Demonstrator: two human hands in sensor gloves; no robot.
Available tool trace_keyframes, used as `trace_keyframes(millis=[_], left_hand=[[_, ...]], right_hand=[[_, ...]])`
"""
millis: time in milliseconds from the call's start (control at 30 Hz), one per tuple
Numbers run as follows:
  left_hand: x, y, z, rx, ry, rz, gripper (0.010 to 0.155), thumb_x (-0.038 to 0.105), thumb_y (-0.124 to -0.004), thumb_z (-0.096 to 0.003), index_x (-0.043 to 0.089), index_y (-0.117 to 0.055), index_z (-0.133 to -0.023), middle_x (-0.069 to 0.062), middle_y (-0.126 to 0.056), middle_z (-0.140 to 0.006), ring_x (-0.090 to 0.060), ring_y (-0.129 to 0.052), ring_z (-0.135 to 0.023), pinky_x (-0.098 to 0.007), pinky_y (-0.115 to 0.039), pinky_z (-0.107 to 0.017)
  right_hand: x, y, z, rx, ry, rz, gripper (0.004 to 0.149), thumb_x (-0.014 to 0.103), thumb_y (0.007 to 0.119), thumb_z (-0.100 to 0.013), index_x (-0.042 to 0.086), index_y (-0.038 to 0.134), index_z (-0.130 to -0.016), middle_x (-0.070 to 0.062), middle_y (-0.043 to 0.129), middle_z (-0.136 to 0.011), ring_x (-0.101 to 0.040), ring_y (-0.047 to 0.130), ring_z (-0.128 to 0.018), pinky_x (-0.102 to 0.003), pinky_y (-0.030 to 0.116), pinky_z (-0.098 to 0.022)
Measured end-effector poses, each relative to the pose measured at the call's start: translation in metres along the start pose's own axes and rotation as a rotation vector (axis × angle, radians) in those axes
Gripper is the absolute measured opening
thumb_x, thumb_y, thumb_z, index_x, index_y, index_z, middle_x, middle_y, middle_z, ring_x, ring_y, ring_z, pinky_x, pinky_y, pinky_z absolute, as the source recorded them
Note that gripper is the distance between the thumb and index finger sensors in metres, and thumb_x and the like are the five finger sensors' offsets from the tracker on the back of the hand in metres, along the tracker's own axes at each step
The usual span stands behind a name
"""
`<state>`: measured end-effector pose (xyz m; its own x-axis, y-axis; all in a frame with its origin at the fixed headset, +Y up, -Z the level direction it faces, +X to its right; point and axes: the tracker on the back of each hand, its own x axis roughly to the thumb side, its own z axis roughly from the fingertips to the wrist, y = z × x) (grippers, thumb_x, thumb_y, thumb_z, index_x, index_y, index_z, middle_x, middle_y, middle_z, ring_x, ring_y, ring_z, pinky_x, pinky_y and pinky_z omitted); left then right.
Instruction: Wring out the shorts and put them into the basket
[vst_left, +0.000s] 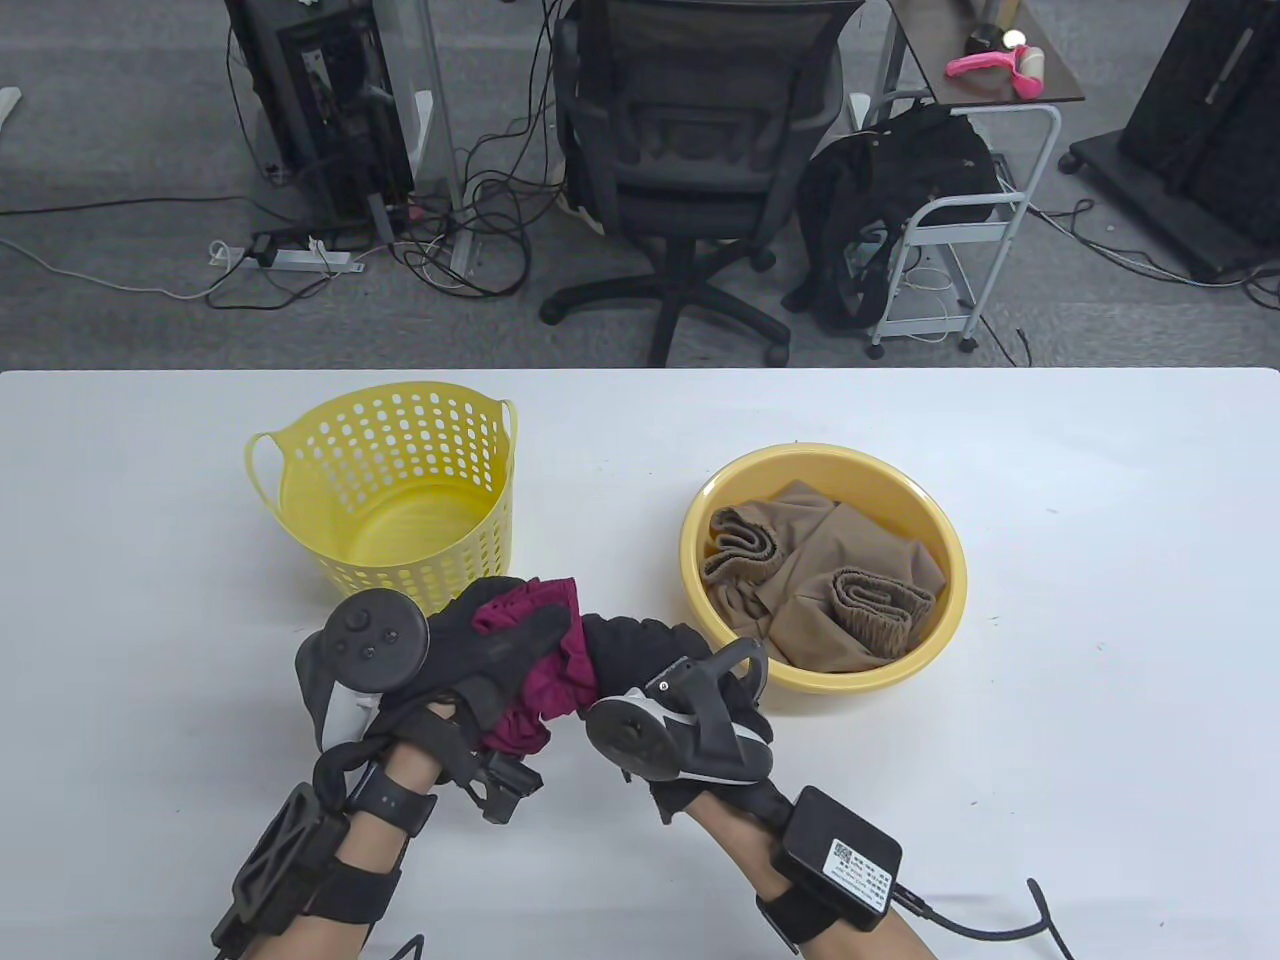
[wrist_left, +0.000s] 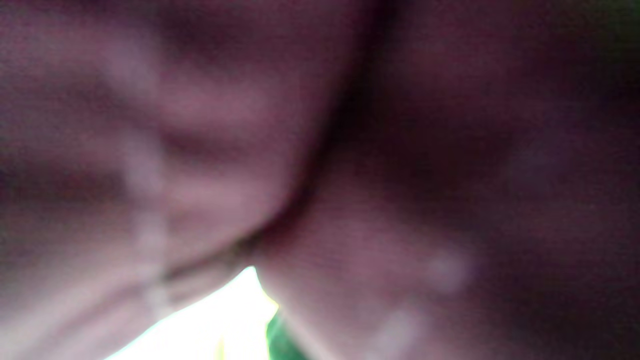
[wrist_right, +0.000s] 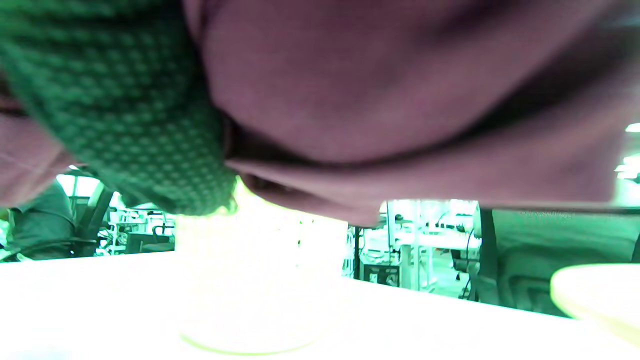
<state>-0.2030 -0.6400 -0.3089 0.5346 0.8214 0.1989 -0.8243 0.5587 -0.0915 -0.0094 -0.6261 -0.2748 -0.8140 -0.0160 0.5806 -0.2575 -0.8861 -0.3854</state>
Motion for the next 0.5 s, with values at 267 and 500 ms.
trace_keyframes(millis=[267, 500], left_hand=[[-0.005, -0.001, 0.0, -0.019, 0.071, 0.069, 0.058, 0.058, -0.084, -0.0584, 0.006, -0.081, -0.085, -0.022, -0.101, -0.058, -0.026, -0.109, -0.027, -0.053, -0.091, -0.029], [-0.005, -0.004, 0.0, -0.026, 0.102, 0.086, 0.058, 0.057, -0.083, -0.0588, 0.005, -0.081, -0.083, -0.021, -0.102, -0.056, -0.025, -0.11, -0.025, -0.052, -0.091, -0.027]], right_hand=[[0.013, -0.003, 0.0, -0.054, -0.071, 0.196, 0.07, 0.042, 0.105, -0.033, 0.006, 0.072, -0.083, -0.001, 0.09, -0.06, -0.014, 0.096, -0.03, -0.03, 0.087, -0.021], [0.018, -0.003, 0.002, -0.095, -0.095, 0.314, 0.067, 0.039, 0.104, -0.036, 0.005, 0.07, -0.083, -0.001, 0.089, -0.061, -0.013, 0.096, -0.031, -0.029, 0.087, -0.022]])
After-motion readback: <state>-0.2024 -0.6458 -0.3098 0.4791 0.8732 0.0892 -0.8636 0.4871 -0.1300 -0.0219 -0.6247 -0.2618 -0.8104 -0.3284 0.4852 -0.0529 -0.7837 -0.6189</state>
